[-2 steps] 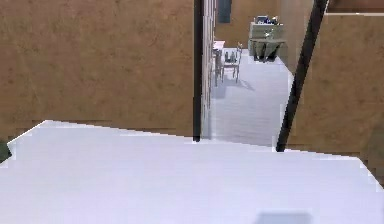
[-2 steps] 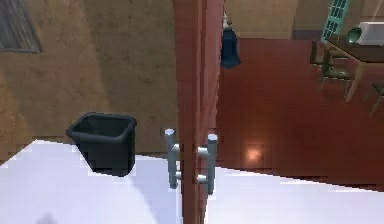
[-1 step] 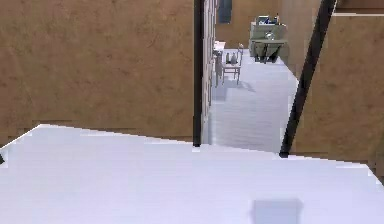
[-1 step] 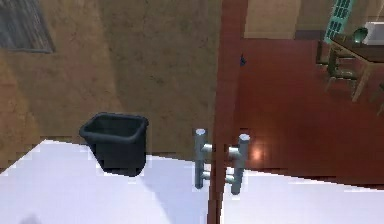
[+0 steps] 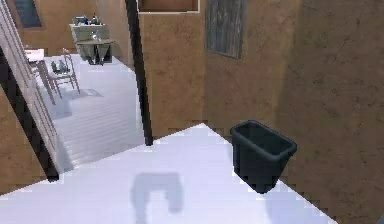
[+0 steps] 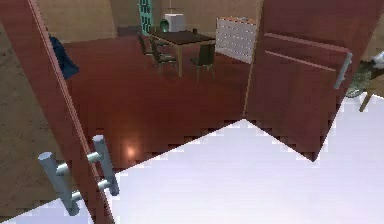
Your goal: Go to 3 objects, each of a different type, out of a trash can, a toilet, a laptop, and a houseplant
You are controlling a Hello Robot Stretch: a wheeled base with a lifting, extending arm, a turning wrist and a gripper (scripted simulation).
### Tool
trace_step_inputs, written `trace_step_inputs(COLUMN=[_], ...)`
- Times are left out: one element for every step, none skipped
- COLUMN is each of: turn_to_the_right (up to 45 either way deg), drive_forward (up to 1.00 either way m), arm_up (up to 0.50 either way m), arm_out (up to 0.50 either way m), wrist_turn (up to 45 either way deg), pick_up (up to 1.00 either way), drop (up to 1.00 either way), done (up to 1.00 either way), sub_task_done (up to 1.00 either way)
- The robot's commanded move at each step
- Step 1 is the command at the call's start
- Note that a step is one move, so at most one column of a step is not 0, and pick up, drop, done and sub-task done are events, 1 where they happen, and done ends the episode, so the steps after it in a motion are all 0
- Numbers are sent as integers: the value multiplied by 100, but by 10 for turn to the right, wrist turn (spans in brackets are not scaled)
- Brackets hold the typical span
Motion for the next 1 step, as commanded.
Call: trace_step_inputs(turn_to_the_right=[150], drive_forward=[0], arm_up=[0], arm_out=[0], wrist_turn=[0], pick_up=[0], drop=[0], done=[0], sub_task_done=[0])
